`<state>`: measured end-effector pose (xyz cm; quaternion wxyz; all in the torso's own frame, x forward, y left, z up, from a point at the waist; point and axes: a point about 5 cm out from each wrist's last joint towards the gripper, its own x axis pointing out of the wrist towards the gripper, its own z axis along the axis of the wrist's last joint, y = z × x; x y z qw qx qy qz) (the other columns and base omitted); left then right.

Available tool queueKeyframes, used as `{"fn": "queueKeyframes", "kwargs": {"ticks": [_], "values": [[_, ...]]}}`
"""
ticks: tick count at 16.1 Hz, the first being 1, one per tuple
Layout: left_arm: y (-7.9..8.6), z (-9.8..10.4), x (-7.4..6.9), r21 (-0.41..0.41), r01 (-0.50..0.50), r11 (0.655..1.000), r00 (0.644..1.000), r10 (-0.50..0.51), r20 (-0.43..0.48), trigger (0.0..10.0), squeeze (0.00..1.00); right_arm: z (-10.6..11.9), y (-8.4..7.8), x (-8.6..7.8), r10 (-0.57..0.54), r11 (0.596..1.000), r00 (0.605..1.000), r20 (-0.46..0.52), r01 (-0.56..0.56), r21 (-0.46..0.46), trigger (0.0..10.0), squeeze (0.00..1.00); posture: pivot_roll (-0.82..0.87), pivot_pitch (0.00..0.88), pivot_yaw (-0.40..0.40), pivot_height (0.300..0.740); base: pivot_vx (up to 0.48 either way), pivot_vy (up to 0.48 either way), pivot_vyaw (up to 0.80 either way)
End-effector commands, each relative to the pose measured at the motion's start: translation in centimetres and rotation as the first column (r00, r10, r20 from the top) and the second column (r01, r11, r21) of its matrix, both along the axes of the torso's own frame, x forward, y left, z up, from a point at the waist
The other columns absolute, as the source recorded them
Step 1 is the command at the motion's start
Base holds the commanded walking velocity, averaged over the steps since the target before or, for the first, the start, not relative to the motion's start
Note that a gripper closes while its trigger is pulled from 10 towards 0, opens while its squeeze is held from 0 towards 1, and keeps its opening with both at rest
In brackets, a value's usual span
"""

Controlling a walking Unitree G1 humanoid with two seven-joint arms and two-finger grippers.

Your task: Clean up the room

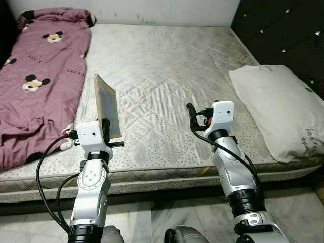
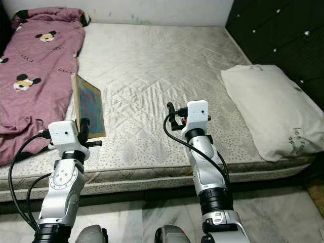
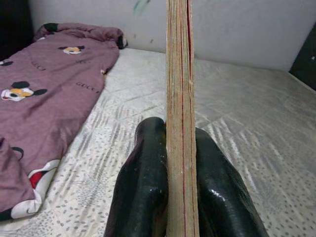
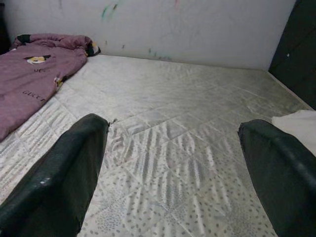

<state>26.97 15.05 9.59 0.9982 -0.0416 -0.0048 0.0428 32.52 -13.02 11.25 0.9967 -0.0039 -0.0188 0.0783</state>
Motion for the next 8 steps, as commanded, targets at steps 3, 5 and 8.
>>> {"fn": "queueKeyframes", "kwargs": {"ticks": [3, 5, 8], "values": [[-0.17, 1.14, 0.21, -0.006, 0.008, 1.0, 0.998, -0.007, 0.061, 10.0, 0.0, 0.25, -0.1, 0.23, -0.002, 1.0, 1.0, 0.005, 0.002, -0.005, 10.0, 0.0, -0.02, 0.034, -0.054, 0.74, 0.282, 0.0, 0.0], [-0.17, 1.04, 0.23, -0.012, 0.006, 1.0, 0.999, -0.005, 0.052, 10.0, 0.0, 0.27, -0.1, 0.25, -0.001, 1.0, 1.0, 0.006, 0.001, -0.005, 10.0, 0.0, -0.02, 0.034, -0.055, 0.74, 0.141, 0.0, 0.0], [-0.29, 0.98, 0.2, -0.031, 0.003, 1.0, 0.999, -0.001, 0.053, 10.0, 0.0, 0.27, -0.2, 0.27, -0.005, 1.0, 1.0, 0.008, 0.005, -0.009, 10.0, 0.0, -0.02, 0.034, -0.055, 0.74, 0.0, 0.0, 0.0]]}}
